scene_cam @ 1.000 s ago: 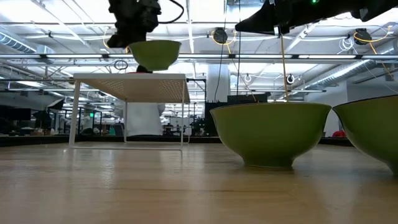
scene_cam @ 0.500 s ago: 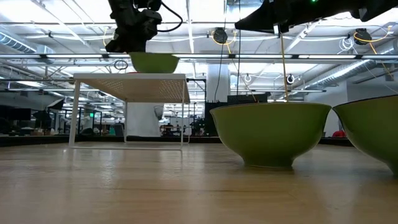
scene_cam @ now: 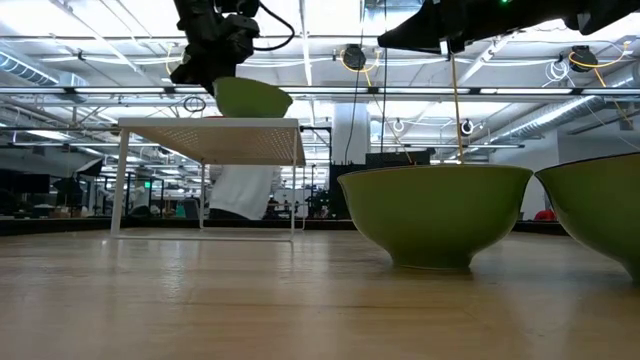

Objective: Pick & Place Mini bowls
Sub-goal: Put the right white patterned bowl on the shelf, then stack the bottom white patterned bowl on top of the white patterned bowl on the shelf

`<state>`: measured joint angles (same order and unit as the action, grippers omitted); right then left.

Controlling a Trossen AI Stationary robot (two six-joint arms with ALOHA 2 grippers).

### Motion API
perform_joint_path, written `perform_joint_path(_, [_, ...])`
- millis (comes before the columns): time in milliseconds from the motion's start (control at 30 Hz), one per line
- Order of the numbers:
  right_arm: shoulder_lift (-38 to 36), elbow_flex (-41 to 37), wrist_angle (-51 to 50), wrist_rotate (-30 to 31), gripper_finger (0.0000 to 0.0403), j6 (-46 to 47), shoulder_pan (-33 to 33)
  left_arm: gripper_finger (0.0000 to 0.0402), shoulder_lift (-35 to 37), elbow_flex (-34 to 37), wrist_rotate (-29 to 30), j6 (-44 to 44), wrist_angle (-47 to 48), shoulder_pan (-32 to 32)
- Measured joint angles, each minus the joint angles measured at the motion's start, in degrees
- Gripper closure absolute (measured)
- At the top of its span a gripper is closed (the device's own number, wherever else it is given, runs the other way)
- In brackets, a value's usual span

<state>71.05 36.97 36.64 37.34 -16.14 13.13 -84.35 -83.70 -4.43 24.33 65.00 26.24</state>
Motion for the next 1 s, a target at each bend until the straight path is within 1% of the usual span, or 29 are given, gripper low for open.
perform_joint_path(367, [0.0, 0.0, 0.0, 0.0, 0.0385, 0.0, 0.0, 0.0314, 0.2, 0.0, 0.0, -0.1, 0.1, 0.2])
perform_joint_path(533, [0.0, 0.0, 0.0, 0.0, 0.0385, 0.0, 0.0, 0.0314, 0.2, -1.1, 0.0, 0.1, 0.2, 0.5])
perform_joint_path(767, [0.0, 0.0, 0.0, 0.0, 0.0385, 0.0, 0.0, 0.0314, 0.2, -5.1, -0.1, 0.0, 0.8, 0.4])
perform_joint_path(1000, [0.0, 0.0, 0.0, 0.0, 0.0385, 0.0, 0.0, 0.0314, 0.2, -9.6, 0.4, 0.0, 4.1, 0.4])
